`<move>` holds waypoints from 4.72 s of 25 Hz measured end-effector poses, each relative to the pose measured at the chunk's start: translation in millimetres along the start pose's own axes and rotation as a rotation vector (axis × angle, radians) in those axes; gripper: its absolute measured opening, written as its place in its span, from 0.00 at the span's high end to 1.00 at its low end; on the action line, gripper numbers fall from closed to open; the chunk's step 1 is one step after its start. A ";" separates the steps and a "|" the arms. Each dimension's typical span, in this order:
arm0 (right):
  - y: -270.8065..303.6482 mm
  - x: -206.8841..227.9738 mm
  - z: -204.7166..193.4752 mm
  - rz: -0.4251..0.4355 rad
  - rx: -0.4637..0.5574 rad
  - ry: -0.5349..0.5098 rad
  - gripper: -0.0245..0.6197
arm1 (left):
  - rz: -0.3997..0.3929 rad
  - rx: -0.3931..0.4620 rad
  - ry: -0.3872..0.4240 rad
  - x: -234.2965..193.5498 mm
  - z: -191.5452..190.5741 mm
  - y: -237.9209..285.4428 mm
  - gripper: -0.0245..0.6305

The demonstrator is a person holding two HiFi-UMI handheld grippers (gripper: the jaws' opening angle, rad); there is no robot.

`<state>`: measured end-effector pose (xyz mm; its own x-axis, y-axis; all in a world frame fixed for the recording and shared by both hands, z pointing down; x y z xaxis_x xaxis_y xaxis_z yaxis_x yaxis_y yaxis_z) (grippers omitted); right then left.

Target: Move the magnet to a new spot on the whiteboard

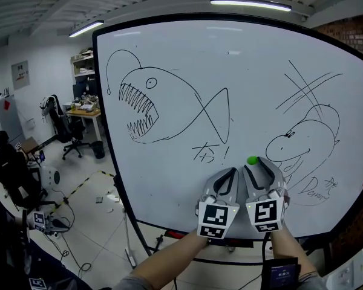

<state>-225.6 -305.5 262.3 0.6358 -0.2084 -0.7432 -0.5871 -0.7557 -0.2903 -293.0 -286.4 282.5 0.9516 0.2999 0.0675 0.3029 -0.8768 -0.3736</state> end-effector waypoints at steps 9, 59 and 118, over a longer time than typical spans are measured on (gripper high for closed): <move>8.2 2.1 -0.4 -0.054 -0.078 -0.068 0.76 | -0.007 -0.001 0.001 -9.9 1.5 -4.7 0.96; -280.8 278.5 -306.6 -0.274 -0.437 0.143 0.77 | -0.497 -0.064 -0.150 449.3 -80.1 191.8 0.96; -319.6 325.9 -473.8 -0.180 -0.562 0.253 0.69 | -0.541 -0.163 -0.119 549.7 -153.0 260.8 0.96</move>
<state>406.7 -426.1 398.5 0.8389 -0.1367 -0.5268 -0.1522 -0.9882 0.0141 317.2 -407.7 363.8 0.6490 0.7540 0.1012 0.7582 -0.6303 -0.1667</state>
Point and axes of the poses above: the fingertips, and each gripper's own axes: y forward along the fingers, x to its right, z out of its top, the point moved 3 cm from there along -y, backward along the fingers, and after that the axes turned 10 degrees about -y, right-handed, at the moved point
